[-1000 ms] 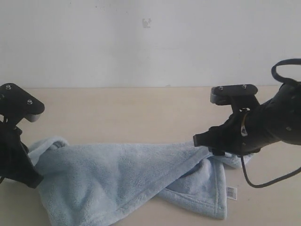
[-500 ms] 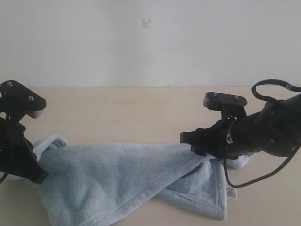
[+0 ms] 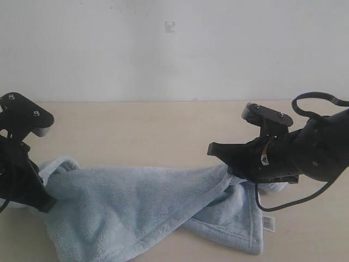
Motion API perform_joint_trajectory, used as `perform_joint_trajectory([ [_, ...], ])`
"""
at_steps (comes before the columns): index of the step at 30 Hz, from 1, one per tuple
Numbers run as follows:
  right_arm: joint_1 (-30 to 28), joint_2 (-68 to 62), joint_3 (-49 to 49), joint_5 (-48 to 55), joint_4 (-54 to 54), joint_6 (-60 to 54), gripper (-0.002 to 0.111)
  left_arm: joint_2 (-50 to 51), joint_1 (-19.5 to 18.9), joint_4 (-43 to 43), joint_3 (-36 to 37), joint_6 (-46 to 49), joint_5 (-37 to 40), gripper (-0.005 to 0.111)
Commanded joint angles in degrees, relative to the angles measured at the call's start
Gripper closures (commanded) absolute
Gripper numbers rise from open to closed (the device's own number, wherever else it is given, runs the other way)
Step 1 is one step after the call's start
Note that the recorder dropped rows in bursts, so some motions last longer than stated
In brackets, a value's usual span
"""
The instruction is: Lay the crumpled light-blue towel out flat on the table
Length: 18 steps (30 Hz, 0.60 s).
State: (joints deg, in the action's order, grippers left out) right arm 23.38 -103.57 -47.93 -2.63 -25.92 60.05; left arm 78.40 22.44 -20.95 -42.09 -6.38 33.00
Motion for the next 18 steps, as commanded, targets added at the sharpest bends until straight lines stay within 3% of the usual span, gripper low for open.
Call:
perform_joint_trajectory([
  [1, -0.51, 0.05, -0.22, 0.08, -0.05, -0.23, 0.108, -0.06, -0.19, 0.69, -0.16, 0.02, -2.45, 0.103],
  [9, -0.51, 6.83, -0.22, 2.12, -0.05, -4.23, 0.108, -0.06, -0.19, -9.93, -0.16, -0.32, -2.37, 0.098],
  [12, -0.51, 12.71, -0.22, 3.36, -0.05, -7.01, 0.108, -0.06, -0.19, -9.92, -0.16, -0.32, -3.84, 0.081],
  [18, -0.51, 26.45, -0.22, 12.50, -0.05, -16.25, 0.108, -0.06, -0.19, -9.92, -0.16, -5.70, -8.61, 0.031],
])
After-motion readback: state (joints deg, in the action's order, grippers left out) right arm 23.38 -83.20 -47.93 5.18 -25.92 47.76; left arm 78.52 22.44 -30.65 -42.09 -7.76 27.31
